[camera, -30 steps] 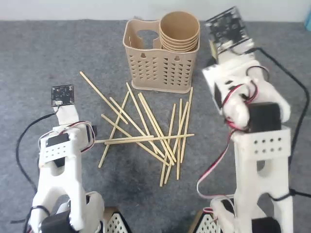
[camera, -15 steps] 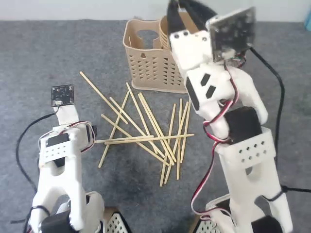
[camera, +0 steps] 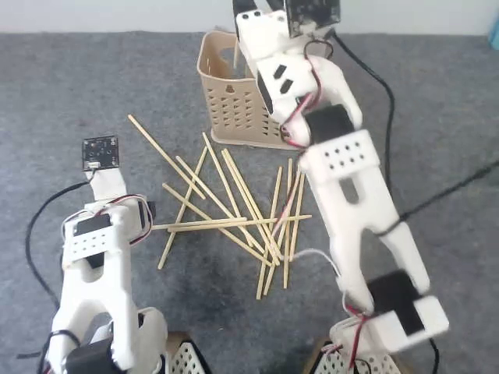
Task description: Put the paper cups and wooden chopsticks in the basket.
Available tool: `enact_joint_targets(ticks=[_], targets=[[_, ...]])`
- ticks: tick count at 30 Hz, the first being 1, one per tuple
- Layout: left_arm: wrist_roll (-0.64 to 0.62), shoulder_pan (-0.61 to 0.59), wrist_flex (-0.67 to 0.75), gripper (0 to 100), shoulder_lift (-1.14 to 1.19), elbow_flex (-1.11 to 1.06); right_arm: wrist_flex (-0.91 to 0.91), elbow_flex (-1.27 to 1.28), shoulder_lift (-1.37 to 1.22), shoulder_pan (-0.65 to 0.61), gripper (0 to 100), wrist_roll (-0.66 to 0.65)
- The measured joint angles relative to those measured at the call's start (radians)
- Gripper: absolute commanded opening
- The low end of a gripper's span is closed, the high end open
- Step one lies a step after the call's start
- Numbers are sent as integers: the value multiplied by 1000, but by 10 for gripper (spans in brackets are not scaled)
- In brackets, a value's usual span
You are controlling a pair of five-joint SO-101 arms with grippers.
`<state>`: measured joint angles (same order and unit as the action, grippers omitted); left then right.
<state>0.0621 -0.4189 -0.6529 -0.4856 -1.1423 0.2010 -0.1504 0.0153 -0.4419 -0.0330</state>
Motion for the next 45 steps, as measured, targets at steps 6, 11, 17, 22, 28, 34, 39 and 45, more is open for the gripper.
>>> enact_joint_targets(ticks=[6,11,17,22,28,34,39,45], targets=[[0,0,9,217,0,0,126,-6,-78,6,80,0],[0,0,15,217,0,0,238,-6,-84,6,157,3],[0,0,18,217,0,0,397,-95,-64,5,61,3],[0,0,18,217,0,0,583,-147,60,5,7,3],[0,0,18,217,0,0,950,-147,241,5,8,26],[0,0,18,217,0,0,1292,-149,345,54,8,181],[0,0,18,217,3,0,1533,-66,358,157,8,199],[-2,11,14,217,12,29,1425,361,361,276,8,199]])
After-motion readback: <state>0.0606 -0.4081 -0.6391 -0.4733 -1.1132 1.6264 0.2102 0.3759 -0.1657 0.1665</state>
